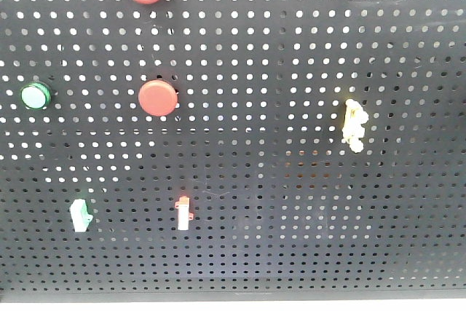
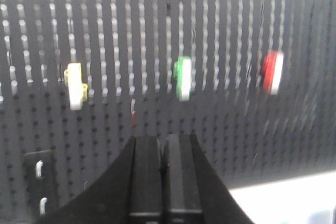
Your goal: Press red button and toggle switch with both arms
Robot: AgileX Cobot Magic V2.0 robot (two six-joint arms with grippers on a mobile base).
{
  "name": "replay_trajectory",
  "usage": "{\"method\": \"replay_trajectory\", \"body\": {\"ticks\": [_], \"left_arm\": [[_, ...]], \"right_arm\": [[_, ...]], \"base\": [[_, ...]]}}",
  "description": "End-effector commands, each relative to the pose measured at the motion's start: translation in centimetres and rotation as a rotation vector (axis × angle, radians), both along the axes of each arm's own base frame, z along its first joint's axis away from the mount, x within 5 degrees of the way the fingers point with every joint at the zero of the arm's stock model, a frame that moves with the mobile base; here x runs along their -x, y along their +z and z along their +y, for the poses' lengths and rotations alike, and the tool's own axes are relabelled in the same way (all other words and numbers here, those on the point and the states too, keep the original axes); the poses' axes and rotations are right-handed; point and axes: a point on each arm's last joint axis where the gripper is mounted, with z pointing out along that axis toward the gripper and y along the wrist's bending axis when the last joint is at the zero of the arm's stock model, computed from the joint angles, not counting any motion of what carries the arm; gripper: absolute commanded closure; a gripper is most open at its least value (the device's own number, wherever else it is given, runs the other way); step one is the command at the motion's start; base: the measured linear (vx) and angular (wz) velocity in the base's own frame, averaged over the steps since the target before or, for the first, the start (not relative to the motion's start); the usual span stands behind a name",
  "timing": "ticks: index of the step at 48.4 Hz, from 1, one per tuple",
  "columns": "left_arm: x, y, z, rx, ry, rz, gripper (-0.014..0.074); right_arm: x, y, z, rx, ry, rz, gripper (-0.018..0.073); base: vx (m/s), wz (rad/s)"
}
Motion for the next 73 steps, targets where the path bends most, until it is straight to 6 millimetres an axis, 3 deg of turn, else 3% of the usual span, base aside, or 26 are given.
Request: {"method": "replay_trajectory", "body": {"ticks": [1,11,17,25,36,48,61,73], "left_arm": [[-0.3,5.3,-0.1,0.009,0.005,-0.066,0.0594],[-3.9,14.4,-1.2,-0.009,-0.009,-0.011,0.0594],[-6.5,18.7,-1.9,-0.006,-0.011,-0.021,0.0594],[-8.0,22.6,-2.3,0.018,-0.012,-0.080,0.0594],[-8.6,25.2,-4.4,0.058,-0.152,-0.094,0.0594],[-10.4,26.5,-9.9,-0.085,-0.344,-0.122,0.0594],[-14.1,27.8,-13.0,-0.099,-0.355,-0.114,0.0594],[-18.3,28.3,-14.4,-0.145,-0.305,-0.087,0.0594]], "right_arm": [[0.6,6.5,0.1,0.097,-0.037,-0.081,0.0562],[-1.6,14.7,-0.5,0.145,-0.099,0.063,0.0562],[-3.2,16.5,-0.8,0.117,-0.103,0.162,0.0562],[-4.5,16.4,-0.7,0.040,-0.060,0.238,0.0562],[-4.7,15.9,-0.5,-0.016,-0.025,0.283,0.0562],[-4.8,15.9,-0.6,-0.012,-0.027,0.283,0.0562],[-4.8,15.8,-0.6,-0.013,-0.027,0.294,0.0562],[-4.8,15.3,-0.6,-0.017,-0.029,0.352,0.0562]], "base": [[0.00,0.00],[0.00,0.00],[0.00,0.00],[0.00,0.00],[0.00,0.00],[0.00,0.00],[0.00,0.00],[0.00,0.00]]}}
